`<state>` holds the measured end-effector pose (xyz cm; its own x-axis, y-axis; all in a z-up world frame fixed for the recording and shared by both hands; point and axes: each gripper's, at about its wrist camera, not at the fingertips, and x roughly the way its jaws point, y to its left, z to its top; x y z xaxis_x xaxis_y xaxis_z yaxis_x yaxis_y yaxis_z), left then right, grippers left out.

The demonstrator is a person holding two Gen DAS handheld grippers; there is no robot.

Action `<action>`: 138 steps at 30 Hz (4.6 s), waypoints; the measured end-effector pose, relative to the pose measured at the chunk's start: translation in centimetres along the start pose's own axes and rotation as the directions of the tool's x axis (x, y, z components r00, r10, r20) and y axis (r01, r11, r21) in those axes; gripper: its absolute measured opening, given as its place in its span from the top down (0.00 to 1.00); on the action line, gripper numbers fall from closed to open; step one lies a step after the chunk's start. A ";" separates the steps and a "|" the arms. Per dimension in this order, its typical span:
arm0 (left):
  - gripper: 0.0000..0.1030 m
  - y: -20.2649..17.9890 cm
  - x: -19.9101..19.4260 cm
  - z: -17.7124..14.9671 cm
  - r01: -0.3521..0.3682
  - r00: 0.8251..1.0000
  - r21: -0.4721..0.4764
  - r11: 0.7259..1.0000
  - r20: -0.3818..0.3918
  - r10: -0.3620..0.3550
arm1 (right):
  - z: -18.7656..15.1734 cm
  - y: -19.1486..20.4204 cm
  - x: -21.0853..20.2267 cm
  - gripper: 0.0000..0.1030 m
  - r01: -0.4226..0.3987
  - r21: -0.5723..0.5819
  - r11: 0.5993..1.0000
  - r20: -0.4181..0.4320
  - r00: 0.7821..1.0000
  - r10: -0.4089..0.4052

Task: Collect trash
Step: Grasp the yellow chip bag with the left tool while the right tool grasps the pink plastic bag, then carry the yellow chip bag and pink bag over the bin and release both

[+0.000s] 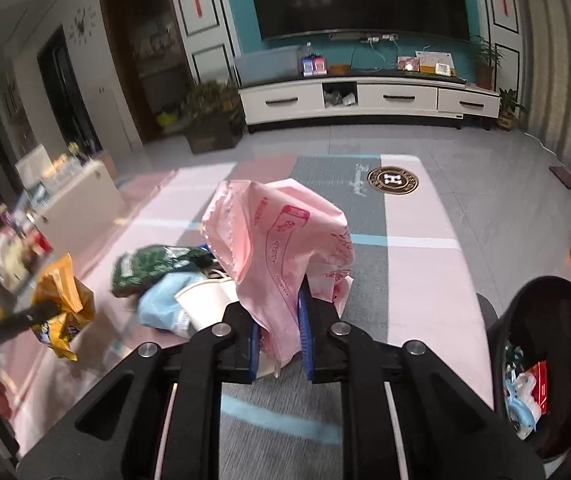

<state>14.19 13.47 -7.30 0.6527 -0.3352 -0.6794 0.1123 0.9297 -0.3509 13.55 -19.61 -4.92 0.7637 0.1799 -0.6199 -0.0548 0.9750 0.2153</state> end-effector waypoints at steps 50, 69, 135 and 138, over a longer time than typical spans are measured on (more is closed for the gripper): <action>0.79 -19.3 -3.3 -6.4 0.161 0.986 0.304 0.939 -0.081 -0.142 | -8.3 -5.2 -15.8 0.83 -0.054 0.133 0.990 0.089 0.995 0.042; 0.78 -25.5 -0.4 -7.3 0.186 0.981 0.408 0.894 -0.130 -0.145 | -9.3 -10.9 -16.9 0.83 -0.031 0.251 0.967 0.132 0.991 -0.002; 0.45 -41.8 14.0 -10.7 0.219 0.967 0.618 0.755 -0.239 -0.085 | -11.7 -25.3 -13.6 0.60 0.017 0.590 0.807 0.101 0.990 -0.094; 0.38 -41.6 13.5 -10.5 0.210 0.971 0.618 0.758 -0.222 -0.088 | -11.7 -25.3 -13.9 0.54 0.014 0.595 0.804 0.105 0.990 -0.095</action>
<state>10.49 -31.30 -8.67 0.4574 -0.4412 -0.7721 0.6849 0.7285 -0.0105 -3.19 -45.22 -10.60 0.8288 0.0716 -0.5550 0.3494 0.7084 0.6132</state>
